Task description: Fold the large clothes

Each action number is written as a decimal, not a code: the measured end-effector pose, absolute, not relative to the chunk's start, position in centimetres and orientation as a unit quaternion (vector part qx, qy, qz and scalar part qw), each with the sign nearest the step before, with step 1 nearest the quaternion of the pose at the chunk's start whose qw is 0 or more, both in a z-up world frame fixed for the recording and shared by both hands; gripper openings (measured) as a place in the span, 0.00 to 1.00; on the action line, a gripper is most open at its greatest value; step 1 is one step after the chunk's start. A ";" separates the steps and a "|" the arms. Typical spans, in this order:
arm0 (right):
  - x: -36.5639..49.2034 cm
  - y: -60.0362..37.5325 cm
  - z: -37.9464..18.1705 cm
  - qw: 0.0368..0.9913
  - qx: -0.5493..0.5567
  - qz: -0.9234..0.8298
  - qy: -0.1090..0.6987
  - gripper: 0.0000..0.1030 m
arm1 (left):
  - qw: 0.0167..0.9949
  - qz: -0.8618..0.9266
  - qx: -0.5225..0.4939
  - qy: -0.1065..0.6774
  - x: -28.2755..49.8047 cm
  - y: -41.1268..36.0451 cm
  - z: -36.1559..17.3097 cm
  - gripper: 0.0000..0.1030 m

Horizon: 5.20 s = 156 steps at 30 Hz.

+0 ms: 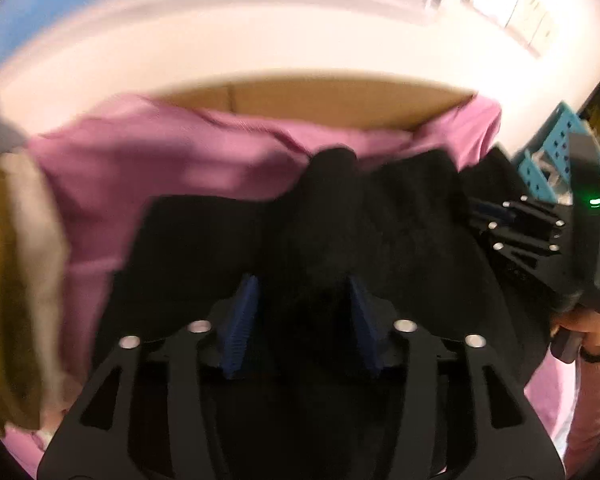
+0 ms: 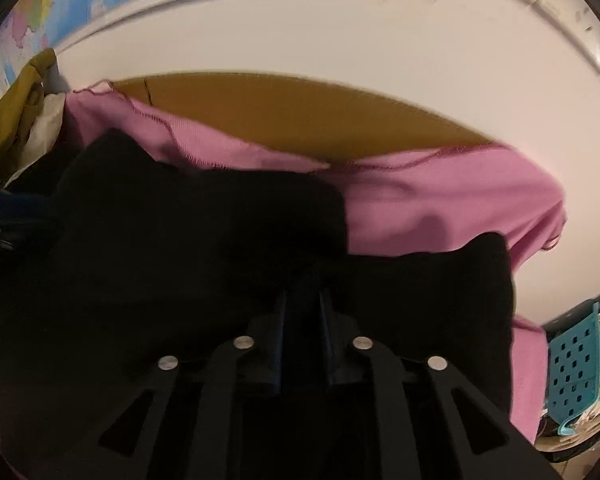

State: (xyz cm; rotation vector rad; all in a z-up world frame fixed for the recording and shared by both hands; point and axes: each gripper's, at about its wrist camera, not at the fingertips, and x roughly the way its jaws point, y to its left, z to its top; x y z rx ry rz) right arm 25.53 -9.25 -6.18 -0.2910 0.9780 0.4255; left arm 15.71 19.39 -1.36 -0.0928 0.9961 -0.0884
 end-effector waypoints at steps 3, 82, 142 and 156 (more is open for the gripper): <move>25.3 -10.8 -4.7 0.860 -0.108 0.201 0.456 0.42 | 0.906 -0.020 -0.030 0.422 11.0 20.6 0.6 0.71; 17.0 -8.3 -2.1 0.824 0.011 0.326 0.463 0.28 | 0.907 -0.047 -0.053 0.415 3.3 22.4 -3.0 0.53; 16.3 -29.0 -1.5 0.874 0.223 0.152 0.404 0.58 | 0.912 -0.010 -0.105 0.397 -0.6 24.8 -2.1 0.78; 8.9 -24.1 -7.6 0.747 0.374 0.281 0.472 0.66 | 0.865 -0.112 -0.182 0.455 -3.2 20.8 -6.6 0.78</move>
